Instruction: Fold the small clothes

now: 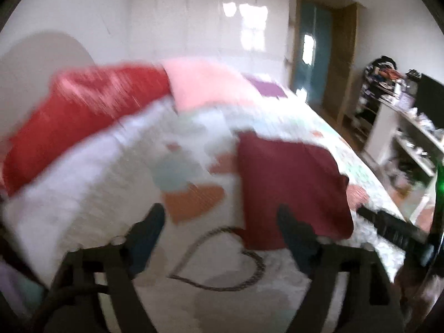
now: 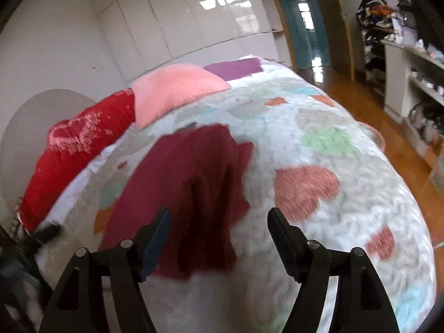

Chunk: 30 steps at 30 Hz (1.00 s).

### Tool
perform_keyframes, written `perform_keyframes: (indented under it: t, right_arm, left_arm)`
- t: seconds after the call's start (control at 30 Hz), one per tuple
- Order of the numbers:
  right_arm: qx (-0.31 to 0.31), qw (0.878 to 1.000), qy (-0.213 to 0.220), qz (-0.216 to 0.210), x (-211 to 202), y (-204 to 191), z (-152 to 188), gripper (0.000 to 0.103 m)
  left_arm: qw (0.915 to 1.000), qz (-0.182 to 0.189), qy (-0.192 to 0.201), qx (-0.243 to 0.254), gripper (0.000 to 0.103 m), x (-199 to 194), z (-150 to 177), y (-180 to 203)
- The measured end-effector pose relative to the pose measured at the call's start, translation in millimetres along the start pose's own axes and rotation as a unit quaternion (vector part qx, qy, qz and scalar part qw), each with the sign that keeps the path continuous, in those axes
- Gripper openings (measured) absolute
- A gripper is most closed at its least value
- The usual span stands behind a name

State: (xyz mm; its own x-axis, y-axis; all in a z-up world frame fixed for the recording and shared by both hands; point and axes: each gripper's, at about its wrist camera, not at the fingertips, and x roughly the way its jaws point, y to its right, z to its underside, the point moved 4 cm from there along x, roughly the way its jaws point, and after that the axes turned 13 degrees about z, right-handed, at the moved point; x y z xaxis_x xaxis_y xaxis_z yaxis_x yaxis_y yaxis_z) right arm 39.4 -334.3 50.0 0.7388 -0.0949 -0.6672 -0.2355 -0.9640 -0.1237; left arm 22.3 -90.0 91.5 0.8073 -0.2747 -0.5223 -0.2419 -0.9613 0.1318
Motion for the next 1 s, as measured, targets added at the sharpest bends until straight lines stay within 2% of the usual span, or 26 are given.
perform_keyframes:
  t: [0.13, 0.23, 0.37, 0.57, 0.7, 0.83, 1.0]
  right_arm:
    - [0.013, 1.000, -0.011, -0.001, -21, 3, 34, 0.077]
    - [0.002, 1.000, -0.007, 0.004, -37, -2, 47, 0.077]
    - [-0.026, 0.999, 0.015, 0.012, -68, -11, 57, 0.077]
    - [-0.064, 0.997, 0.033, 0.029, -96, -21, 71, 0.082]
    - [-0.099, 0.994, 0.018, 0.041, -95, -34, 88, 0.082]
    - [-0.112, 0.993, 0.004, 0.038, -88, -43, 96, 0.082]
    - [-0.113, 0.993, -0.002, 0.045, -84, -43, 98, 0.083]
  left_arm:
    - [0.9959, -0.035, 0.067, 0.050, 0.101, -54, -1, 18]
    - [0.9957, -0.038, 0.070, 0.049, 0.101, -73, 4, 23]
    - [0.9992, 0.011, 0.039, 0.001, 0.103, -79, 14, 19]
    - [0.9975, 0.044, -0.019, -0.051, 0.103, -67, 41, 18]
    - [0.9943, 0.068, -0.067, -0.048, 0.103, -52, 61, 30]
    - [0.9948, 0.075, -0.064, -0.023, 0.103, -54, 66, 41]
    - [0.9938, 0.081, -0.072, -0.024, 0.103, -52, 68, 43]
